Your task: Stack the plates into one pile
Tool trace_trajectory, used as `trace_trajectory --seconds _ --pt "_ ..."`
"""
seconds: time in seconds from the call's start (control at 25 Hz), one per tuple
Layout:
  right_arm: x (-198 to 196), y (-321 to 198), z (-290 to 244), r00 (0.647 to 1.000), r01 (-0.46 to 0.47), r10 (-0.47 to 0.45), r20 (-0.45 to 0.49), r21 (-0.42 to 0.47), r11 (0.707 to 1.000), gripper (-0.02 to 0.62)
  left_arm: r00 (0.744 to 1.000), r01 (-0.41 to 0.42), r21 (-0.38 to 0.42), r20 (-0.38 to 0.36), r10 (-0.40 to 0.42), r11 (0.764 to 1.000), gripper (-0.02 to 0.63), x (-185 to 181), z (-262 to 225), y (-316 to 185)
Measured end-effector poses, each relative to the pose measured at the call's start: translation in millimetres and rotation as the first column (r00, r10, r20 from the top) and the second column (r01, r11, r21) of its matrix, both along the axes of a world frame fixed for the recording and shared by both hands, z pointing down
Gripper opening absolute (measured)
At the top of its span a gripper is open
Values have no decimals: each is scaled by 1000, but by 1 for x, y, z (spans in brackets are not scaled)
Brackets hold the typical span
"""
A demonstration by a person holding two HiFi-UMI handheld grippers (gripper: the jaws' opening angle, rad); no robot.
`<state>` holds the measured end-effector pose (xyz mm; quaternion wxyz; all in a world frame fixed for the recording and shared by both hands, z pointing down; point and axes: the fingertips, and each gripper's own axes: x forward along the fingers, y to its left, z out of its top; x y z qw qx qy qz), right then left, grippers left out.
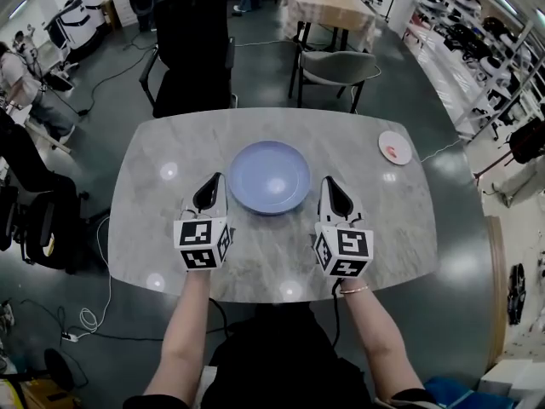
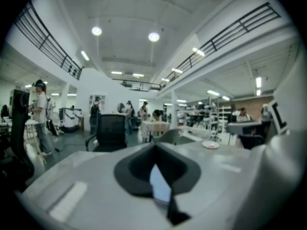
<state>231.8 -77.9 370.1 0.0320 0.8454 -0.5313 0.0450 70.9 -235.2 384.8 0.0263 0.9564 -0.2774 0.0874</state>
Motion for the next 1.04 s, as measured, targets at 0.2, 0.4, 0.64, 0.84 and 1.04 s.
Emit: trace_trajectory --seconds 0.2,0.4,0.64,0.84,1.04 --pt "-14 9 -15 998 39 -37 -49 46 998 5 1000 1 -1 -12 -1 1000 6 -11 0 9" --pt "-20 15 -14 999 39 -37 -40 52 998 5 1000 -8 1 -22 8 1000 6 -16 -1 16" --pt "-29 15 -17 998 47 -44 -47 58 997 5 999 -6 10 -33 6 1000 6 -26 -7 16" --pt "-28 18 -17 998 48 -45 -35 68 997 5 999 -4 16 -41 5 1000 6 -27 -11 21" --pt "-29 16 -17 999 29 -26 -33 85 996 5 999 -17 27 -47 19 999 6 -27 -14 16"
